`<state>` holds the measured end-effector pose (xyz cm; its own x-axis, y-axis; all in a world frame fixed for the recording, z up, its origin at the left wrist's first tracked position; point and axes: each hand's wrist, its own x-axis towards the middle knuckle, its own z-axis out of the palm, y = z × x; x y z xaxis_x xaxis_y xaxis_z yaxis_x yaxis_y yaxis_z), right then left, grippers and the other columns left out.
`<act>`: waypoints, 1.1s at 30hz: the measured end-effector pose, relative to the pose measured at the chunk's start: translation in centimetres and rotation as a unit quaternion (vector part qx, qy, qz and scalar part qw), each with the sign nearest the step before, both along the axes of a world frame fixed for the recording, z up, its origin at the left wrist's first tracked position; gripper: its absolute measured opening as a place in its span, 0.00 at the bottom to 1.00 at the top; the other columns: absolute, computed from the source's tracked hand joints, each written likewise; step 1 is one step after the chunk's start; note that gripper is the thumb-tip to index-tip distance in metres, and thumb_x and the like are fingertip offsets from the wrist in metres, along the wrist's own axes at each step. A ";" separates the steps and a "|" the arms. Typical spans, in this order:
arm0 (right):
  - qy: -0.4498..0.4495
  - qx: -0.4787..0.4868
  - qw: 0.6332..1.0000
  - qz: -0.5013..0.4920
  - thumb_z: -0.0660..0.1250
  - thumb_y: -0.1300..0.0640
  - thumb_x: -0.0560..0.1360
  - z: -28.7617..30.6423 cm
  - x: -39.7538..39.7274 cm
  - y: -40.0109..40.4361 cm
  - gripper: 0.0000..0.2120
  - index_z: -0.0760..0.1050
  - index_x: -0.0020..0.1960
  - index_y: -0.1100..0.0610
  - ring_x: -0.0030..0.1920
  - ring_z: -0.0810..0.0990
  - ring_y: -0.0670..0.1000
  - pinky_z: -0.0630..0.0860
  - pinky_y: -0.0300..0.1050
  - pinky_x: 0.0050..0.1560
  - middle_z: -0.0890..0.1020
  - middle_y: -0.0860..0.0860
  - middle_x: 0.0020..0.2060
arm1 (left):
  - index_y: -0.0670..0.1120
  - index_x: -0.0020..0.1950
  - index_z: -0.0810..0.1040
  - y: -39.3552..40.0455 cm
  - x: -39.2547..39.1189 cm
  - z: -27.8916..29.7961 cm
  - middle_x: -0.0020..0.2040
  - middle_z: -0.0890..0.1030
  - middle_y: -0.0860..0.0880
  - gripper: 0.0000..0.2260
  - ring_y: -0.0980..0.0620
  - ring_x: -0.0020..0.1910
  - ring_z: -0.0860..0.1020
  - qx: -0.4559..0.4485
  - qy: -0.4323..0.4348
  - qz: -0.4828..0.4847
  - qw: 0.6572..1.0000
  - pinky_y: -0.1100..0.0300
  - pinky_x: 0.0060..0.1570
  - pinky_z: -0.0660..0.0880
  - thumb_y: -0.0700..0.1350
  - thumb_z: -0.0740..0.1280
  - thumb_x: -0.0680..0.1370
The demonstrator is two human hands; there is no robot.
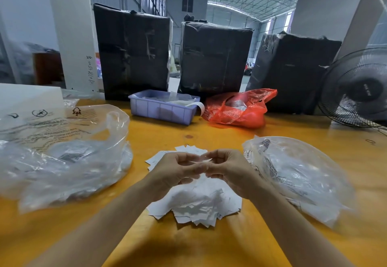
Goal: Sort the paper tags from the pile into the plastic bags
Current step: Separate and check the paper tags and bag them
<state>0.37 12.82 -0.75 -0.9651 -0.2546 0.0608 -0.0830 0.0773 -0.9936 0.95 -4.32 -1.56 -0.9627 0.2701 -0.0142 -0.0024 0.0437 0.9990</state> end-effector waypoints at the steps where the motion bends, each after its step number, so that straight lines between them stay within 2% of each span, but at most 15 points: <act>1: 0.008 0.006 1.000 0.005 0.77 0.60 0.61 0.0 0.1 -0.2 0.13 0.80 0.44 0.62 0.32 0.80 0.48 0.77 0.38 0.38 0.81 0.54 0.30 | 0.47 0.51 0.81 -0.1 0.0 0.1 0.44 0.85 0.49 0.23 0.53 0.44 0.83 0.000 0.000 -0.003 1.000 0.62 0.43 0.78 0.52 0.76 0.58; 4: 0.023 -0.013 0.999 -0.020 0.73 0.54 0.66 0.1 0.0 -0.5 0.13 0.79 0.45 0.61 0.33 0.81 0.49 0.78 0.39 0.39 0.83 0.54 0.32 | 0.47 0.44 0.83 -0.6 -0.3 0.3 0.35 0.84 0.52 0.14 0.60 0.34 0.81 -0.017 0.007 0.033 0.999 0.70 0.35 0.75 0.46 0.77 0.60; 6: 0.052 0.016 0.996 -0.077 0.71 0.56 0.72 0.1 -0.3 -0.3 0.08 0.78 0.46 0.60 0.34 0.82 0.48 0.78 0.38 0.37 0.84 0.54 0.35 | 0.45 0.40 0.82 -1.0 -0.8 0.2 0.31 0.82 0.53 0.07 0.60 0.30 0.78 -0.001 0.008 0.089 0.996 0.71 0.31 0.74 0.42 0.77 0.65; 9: 0.172 0.222 0.948 -0.152 0.67 0.64 0.75 -0.5 -0.6 0.5 0.03 0.79 0.48 0.61 0.34 0.81 0.46 0.78 0.36 0.37 0.84 0.55 0.39 | 0.42 0.39 0.81 -1.8 -1.5 0.0 0.31 0.81 0.51 0.05 0.57 0.30 0.76 0.057 -0.001 0.163 0.985 0.68 0.31 0.74 0.39 0.76 0.68; 12: 0.234 0.328 0.906 -0.127 0.68 0.65 0.74 -1.5 -0.3 -0.3 0.05 0.82 0.48 0.61 0.41 0.81 0.48 0.78 0.41 0.46 0.84 0.53 0.43 | 0.41 0.39 0.80 -2.4 -1.9 -0.1 0.30 0.80 0.49 0.04 0.54 0.31 0.76 0.087 -0.003 0.208 0.974 0.68 0.32 0.75 0.36 0.74 0.69; 14: 0.272 0.357 0.889 -0.086 0.69 0.59 0.74 -2.3 0.1 -1.9 0.06 0.82 0.49 0.59 0.44 0.80 0.49 0.76 0.43 0.49 0.84 0.52 0.45 | 0.40 0.38 0.79 -2.5 -2.1 -0.2 0.31 0.80 0.47 0.04 0.54 0.30 0.75 0.100 0.000 0.227 0.969 0.69 0.28 0.73 0.35 0.74 0.70; 17: 0.279 0.455 0.844 -0.059 0.70 0.47 0.72 -3.7 0.5 -4.3 0.18 0.77 0.58 0.55 0.53 0.75 0.52 0.72 0.46 0.54 0.81 0.51 0.51 | 0.39 0.38 0.79 -2.5 -2.1 -0.4 0.33 0.79 0.46 0.04 0.54 0.30 0.74 0.110 0.002 0.233 0.966 0.70 0.25 0.72 0.34 0.73 0.70; 19: 0.261 0.478 0.835 -0.075 0.71 0.48 0.71 -4.1 0.4 -4.7 0.22 0.75 0.63 0.54 0.57 0.73 0.53 0.71 0.47 0.56 0.79 0.51 0.54 | 0.40 0.39 0.79 -2.4 -2.1 -0.4 0.33 0.79 0.46 0.04 0.53 0.31 0.75 0.109 0.002 0.229 0.967 0.70 0.27 0.73 0.34 0.73 0.70; 21: 0.265 0.449 0.848 -0.099 0.71 0.55 0.72 -3.8 0.3 -4.3 0.18 0.76 0.61 0.56 0.54 0.76 0.52 0.71 0.42 0.53 0.81 0.51 0.51 | 0.40 0.39 0.79 -2.2 -2.1 -0.4 0.32 0.80 0.48 0.04 0.54 0.30 0.75 0.105 0.004 0.222 0.969 0.70 0.28 0.74 0.34 0.73 0.70; 23: 0.270 0.395 0.870 -0.117 0.72 0.62 0.71 -3.1 0.4 -3.5 0.10 0.81 0.53 0.59 0.47 0.79 0.51 0.72 0.40 0.48 0.83 0.52 0.45 | 0.40 0.40 0.80 -2.1 -2.0 -0.3 0.31 0.80 0.49 0.04 0.55 0.29 0.75 0.101 0.008 0.217 0.971 0.70 0.29 0.74 0.35 0.74 0.70; 25: 0.252 0.253 0.925 -0.132 0.73 0.68 0.68 -2.4 0.4 -2.7 0.05 0.83 0.42 0.61 0.41 0.80 0.50 0.77 0.42 0.45 0.84 0.53 0.39 | 0.40 0.41 0.80 -2.0 -1.9 -0.3 0.31 0.80 0.49 0.04 0.56 0.28 0.75 0.101 0.010 0.212 0.972 0.70 0.29 0.74 0.35 0.73 0.70; 27: 0.230 0.092 0.959 -0.137 0.73 0.73 0.66 -1.6 0.4 -1.9 0.10 0.82 0.36 0.59 0.43 0.81 0.49 0.79 0.42 0.47 0.82 0.53 0.41 | 0.40 0.41 0.80 -2.0 -1.8 -0.2 0.32 0.80 0.49 0.04 0.57 0.28 0.75 0.100 0.011 0.211 0.972 0.69 0.29 0.74 0.35 0.73 0.71; 28: 0.215 0.047 0.967 -0.131 0.72 0.75 0.66 -1.4 0.3 -1.6 0.13 0.81 0.34 0.57 0.48 0.80 0.49 0.79 0.43 0.50 0.81 0.53 0.45 | 0.40 0.41 0.80 -2.0 -1.8 -0.2 0.32 0.81 0.49 0.03 0.56 0.28 0.75 0.100 0.011 0.212 0.972 0.69 0.30 0.74 0.35 0.73 0.71; 30: 0.178 -0.004 0.978 -0.110 0.69 0.77 0.67 -1.4 0.1 -1.1 0.18 0.81 0.31 0.56 0.54 0.77 0.50 0.79 0.47 0.52 0.78 0.54 0.51 | 0.40 0.41 0.80 -2.0 -1.7 -0.2 0.33 0.80 0.48 0.03 0.55 0.30 0.75 0.104 0.004 0.213 0.971 0.69 0.29 0.74 0.36 0.73 0.71; 33: 0.146 -0.055 0.984 -0.088 0.67 0.79 0.67 -1.8 0.0 -0.6 0.17 0.81 0.31 0.59 0.50 0.80 0.52 0.82 0.47 0.48 0.81 0.57 0.46 | 0.40 0.41 0.80 -2.0 -1.7 -0.1 0.34 0.81 0.48 0.04 0.54 0.30 0.76 0.113 -0.011 0.209 0.971 0.69 0.29 0.74 0.35 0.73 0.71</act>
<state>0.36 12.24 -2.59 -0.9312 -0.0623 0.3591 -0.3603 0.0097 -0.9328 -0.75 -6.33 -1.70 -0.9892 -0.1450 -0.0225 0.0049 -0.1860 0.9825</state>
